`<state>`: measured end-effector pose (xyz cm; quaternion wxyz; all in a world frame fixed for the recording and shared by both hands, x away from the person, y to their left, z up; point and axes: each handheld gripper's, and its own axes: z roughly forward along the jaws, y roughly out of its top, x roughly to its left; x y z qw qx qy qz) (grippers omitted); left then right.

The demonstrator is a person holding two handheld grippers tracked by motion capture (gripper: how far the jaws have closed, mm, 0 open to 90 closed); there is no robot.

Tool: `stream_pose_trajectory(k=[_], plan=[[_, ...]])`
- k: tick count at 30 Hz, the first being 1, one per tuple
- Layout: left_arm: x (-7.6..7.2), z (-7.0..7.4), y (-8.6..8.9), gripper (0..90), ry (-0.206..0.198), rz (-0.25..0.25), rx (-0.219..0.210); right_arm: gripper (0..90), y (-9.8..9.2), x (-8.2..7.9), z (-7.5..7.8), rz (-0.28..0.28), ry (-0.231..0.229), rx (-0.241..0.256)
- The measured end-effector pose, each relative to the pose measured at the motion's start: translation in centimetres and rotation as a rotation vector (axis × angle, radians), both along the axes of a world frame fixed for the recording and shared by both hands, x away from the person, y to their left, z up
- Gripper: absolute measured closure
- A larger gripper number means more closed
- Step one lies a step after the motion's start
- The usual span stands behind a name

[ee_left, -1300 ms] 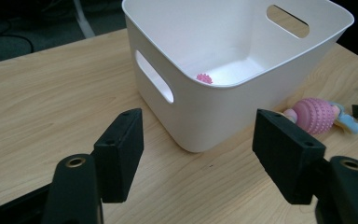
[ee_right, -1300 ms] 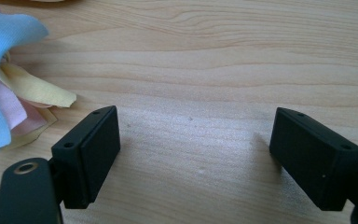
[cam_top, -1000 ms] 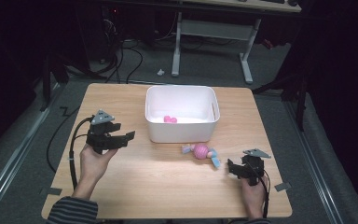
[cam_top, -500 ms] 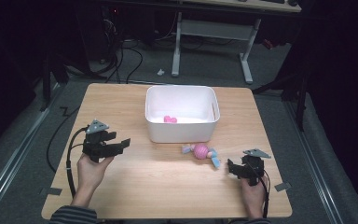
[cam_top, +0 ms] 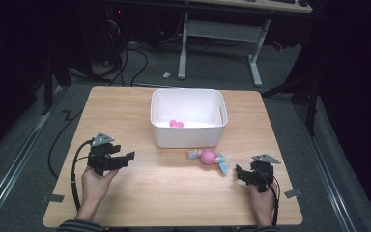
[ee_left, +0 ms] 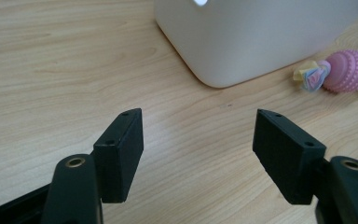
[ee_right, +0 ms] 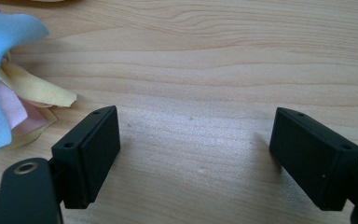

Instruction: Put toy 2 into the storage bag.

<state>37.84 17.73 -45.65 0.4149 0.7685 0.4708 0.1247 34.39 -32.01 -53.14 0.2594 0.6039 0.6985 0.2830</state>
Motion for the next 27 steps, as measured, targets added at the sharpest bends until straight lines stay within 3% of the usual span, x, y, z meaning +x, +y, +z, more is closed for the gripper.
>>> stream_pose_trajectory(k=[7, 10, 27], plan=[[-0.1, -1.4, -0.1, 33.7, 0.031, 0.013, 0.003, 16.1, 0.0, 0.0, 0.0, 0.001, -0.001, -0.001], [-0.2, -1.9, -0.2, 33.9, 0.025, 0.017, 0.000, 16.1, 0.0, 0.0, 0.0, 0.001, -0.001, 0.000], [0.1, -4.8, -0.8, 34.2, 0.053, 0.030, 0.070, 16.1, 0.0, 0.0, 0.0, 0.003, -0.002, -0.001]])
